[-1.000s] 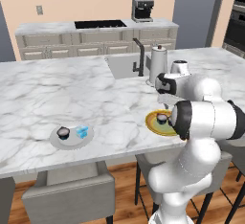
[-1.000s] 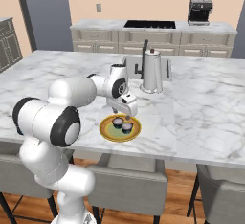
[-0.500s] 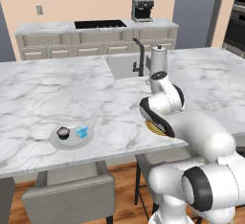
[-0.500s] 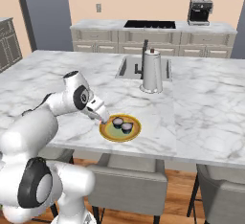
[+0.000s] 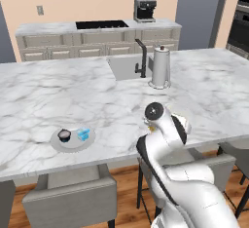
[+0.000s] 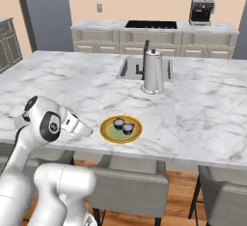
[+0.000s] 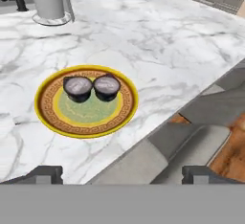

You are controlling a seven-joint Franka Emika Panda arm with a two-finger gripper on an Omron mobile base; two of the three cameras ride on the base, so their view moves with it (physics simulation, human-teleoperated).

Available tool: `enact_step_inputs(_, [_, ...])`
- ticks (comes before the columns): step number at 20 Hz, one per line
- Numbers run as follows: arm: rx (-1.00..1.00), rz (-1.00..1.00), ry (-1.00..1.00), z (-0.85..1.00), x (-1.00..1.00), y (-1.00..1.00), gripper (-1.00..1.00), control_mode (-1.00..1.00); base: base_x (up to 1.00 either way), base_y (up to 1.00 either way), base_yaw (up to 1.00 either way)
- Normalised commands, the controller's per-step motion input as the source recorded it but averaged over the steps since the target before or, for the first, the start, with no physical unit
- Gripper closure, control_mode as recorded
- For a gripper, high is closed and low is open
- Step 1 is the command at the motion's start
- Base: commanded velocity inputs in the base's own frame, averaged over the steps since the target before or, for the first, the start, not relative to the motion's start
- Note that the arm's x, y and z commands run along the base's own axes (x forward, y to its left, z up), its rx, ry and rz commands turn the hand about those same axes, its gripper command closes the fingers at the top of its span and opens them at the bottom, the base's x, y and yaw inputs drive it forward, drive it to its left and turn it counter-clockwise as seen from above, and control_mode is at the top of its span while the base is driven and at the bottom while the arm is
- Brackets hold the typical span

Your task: Place two yogurt containers on each plate.

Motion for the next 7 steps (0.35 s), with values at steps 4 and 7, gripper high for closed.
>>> enact_step_inputs(4, [-0.24, 0.0, -0.83, 0.33, -1.0, 0.44, -1.0, -1.0, 0.0, 0.0, 0.0])
enact_step_inputs(7, [-0.16, 0.0, -0.66, 0.65, -0.84, 0.37, -1.0, -1.0, 0.0, 0.0, 0.0])
